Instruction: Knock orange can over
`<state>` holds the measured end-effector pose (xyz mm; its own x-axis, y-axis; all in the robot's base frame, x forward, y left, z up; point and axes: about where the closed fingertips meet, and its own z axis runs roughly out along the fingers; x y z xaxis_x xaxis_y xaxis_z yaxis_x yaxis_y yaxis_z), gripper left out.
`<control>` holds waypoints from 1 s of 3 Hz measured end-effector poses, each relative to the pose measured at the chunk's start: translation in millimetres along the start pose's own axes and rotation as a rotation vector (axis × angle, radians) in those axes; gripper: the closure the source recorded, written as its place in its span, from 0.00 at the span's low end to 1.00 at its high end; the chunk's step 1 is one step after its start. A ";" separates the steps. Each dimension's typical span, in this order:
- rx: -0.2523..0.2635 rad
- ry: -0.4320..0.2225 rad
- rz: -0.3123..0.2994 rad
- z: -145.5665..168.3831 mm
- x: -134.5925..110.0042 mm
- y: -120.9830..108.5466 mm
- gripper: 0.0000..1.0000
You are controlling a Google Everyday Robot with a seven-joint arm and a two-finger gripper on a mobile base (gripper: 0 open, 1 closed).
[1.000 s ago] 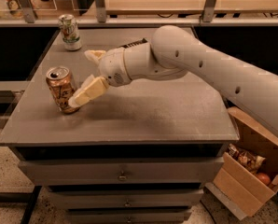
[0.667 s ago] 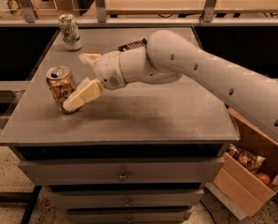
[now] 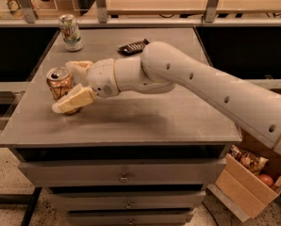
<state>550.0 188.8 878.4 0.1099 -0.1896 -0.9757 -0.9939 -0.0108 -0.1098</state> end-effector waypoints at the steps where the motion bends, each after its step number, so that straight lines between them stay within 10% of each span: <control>1: 0.006 -0.028 -0.031 3.7 -2.3 3.6 0.41; 3: 0.043 -0.016 -0.062 -5.1 -4.9 -1.2 0.79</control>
Offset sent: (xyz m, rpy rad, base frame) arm -0.0030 0.0020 -0.0010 0.0496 -0.0649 -0.0136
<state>550.5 184.7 884.2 0.1713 -0.1741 -0.9697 -0.9839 0.0201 -0.1775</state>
